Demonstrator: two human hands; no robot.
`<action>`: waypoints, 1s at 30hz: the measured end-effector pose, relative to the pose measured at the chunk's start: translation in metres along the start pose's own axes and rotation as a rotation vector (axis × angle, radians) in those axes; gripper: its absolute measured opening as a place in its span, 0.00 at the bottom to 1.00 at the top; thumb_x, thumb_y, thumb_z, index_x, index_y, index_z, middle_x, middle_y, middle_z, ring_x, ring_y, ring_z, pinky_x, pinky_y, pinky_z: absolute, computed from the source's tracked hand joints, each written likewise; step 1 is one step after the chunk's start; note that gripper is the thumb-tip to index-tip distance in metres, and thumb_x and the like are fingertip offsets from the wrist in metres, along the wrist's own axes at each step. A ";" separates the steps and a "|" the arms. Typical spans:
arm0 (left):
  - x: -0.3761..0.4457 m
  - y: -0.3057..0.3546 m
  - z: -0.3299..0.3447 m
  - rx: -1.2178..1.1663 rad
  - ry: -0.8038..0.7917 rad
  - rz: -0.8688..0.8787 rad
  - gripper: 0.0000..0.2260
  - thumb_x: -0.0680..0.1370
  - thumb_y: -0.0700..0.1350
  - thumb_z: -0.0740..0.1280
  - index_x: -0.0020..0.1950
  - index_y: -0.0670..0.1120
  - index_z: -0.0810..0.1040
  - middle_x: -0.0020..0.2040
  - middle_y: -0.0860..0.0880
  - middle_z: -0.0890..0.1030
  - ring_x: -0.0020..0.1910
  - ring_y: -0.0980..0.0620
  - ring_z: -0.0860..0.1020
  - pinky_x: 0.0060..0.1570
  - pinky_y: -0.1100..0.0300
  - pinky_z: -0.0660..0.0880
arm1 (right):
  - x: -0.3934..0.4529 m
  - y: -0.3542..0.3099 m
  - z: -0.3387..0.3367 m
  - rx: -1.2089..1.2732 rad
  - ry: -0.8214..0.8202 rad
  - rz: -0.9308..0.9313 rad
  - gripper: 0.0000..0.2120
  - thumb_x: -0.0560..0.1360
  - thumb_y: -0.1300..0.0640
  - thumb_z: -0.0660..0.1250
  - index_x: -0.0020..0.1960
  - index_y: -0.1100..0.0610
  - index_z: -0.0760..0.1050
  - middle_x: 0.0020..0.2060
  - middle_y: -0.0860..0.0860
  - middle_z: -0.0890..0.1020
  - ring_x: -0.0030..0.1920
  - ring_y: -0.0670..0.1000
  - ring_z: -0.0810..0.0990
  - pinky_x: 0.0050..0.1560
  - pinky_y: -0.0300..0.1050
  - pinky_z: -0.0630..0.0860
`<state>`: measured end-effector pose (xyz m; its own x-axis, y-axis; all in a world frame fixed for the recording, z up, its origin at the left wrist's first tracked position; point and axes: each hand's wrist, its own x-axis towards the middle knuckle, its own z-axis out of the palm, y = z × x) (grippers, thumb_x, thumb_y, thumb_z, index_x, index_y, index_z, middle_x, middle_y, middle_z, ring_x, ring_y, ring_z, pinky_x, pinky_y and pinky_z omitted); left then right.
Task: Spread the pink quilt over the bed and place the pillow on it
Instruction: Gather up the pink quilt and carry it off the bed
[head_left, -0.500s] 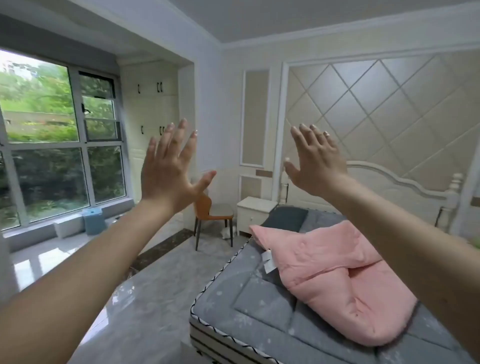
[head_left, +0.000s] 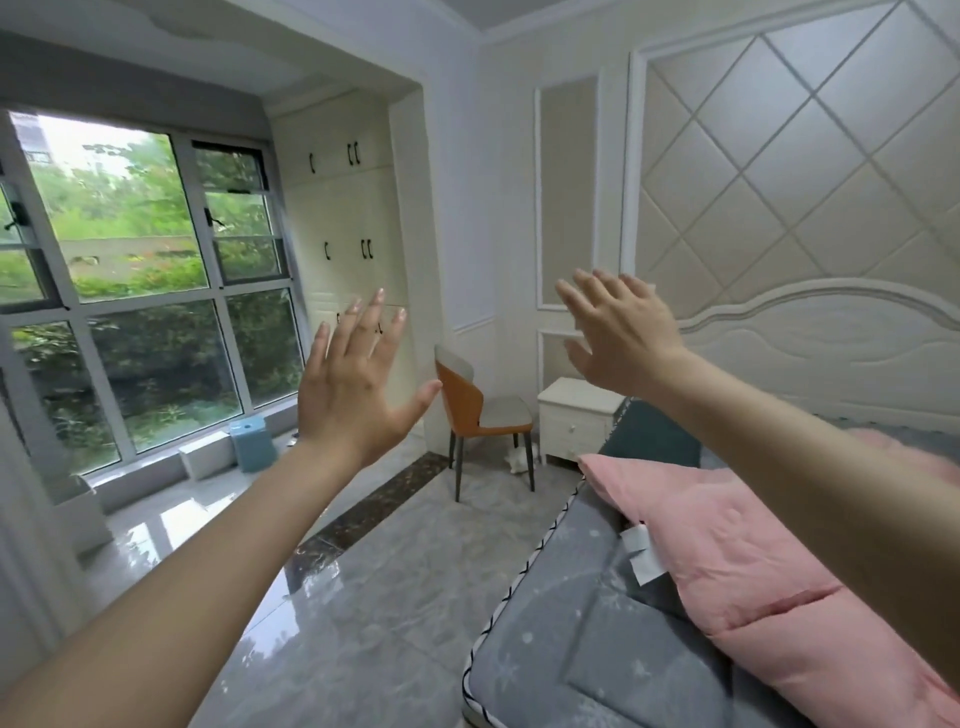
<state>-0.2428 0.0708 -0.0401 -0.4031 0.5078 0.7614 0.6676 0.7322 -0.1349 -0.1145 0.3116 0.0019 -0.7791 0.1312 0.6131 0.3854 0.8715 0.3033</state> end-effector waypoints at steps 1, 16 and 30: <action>0.007 -0.012 0.013 0.028 -0.018 0.028 0.35 0.73 0.67 0.50 0.73 0.46 0.61 0.76 0.45 0.58 0.75 0.45 0.56 0.72 0.46 0.50 | 0.020 -0.005 0.014 -0.015 -0.033 -0.016 0.31 0.77 0.45 0.57 0.74 0.58 0.54 0.72 0.58 0.62 0.72 0.59 0.60 0.73 0.55 0.56; 0.064 -0.321 0.183 0.144 -0.069 -0.187 0.36 0.72 0.68 0.46 0.74 0.47 0.60 0.76 0.48 0.58 0.74 0.47 0.58 0.72 0.47 0.52 | 0.303 -0.257 0.181 0.209 0.019 -0.187 0.26 0.78 0.46 0.56 0.72 0.55 0.58 0.69 0.55 0.67 0.69 0.57 0.66 0.68 0.51 0.63; 0.287 -0.425 0.404 -0.102 -0.025 -0.029 0.36 0.72 0.68 0.47 0.73 0.48 0.61 0.74 0.46 0.62 0.72 0.46 0.62 0.68 0.45 0.61 | 0.470 -0.225 0.322 0.079 -0.125 0.171 0.22 0.78 0.47 0.55 0.68 0.56 0.64 0.64 0.55 0.71 0.62 0.59 0.72 0.55 0.51 0.71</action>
<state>-0.8956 0.0890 -0.0204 -0.4377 0.4989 0.7480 0.7151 0.6974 -0.0468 -0.7272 0.3296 -0.0131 -0.7629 0.3334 0.5539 0.4808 0.8653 0.1414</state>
